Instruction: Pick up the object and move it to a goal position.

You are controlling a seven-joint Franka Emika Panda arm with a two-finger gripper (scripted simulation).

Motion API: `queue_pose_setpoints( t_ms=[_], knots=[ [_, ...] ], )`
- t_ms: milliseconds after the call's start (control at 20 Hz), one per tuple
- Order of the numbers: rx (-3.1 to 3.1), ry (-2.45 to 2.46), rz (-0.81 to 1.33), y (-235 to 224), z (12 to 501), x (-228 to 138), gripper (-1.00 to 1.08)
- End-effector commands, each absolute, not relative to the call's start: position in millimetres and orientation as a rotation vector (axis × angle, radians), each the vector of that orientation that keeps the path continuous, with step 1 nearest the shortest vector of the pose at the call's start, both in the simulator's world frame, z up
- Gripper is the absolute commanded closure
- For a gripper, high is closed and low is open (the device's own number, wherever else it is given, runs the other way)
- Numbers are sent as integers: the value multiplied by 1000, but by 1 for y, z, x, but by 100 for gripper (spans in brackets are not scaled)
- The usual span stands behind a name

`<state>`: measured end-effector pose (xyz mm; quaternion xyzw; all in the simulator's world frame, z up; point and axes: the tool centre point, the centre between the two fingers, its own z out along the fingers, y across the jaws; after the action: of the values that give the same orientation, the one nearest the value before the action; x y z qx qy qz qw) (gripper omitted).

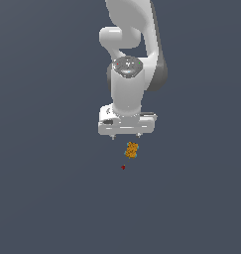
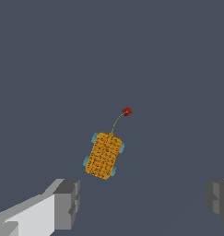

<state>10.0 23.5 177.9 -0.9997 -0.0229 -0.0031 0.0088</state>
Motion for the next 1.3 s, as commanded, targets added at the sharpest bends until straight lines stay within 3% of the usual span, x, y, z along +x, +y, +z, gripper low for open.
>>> queue_pose_setpoints(
  t_ms=[0,500,1250],
  knots=[
    [-3124,-71,-10,22,178,10,-92],
    [-3124,26,-7,28,158,12,-92],
    [-3111,402,0,48,81,14,-92]
  ],
)
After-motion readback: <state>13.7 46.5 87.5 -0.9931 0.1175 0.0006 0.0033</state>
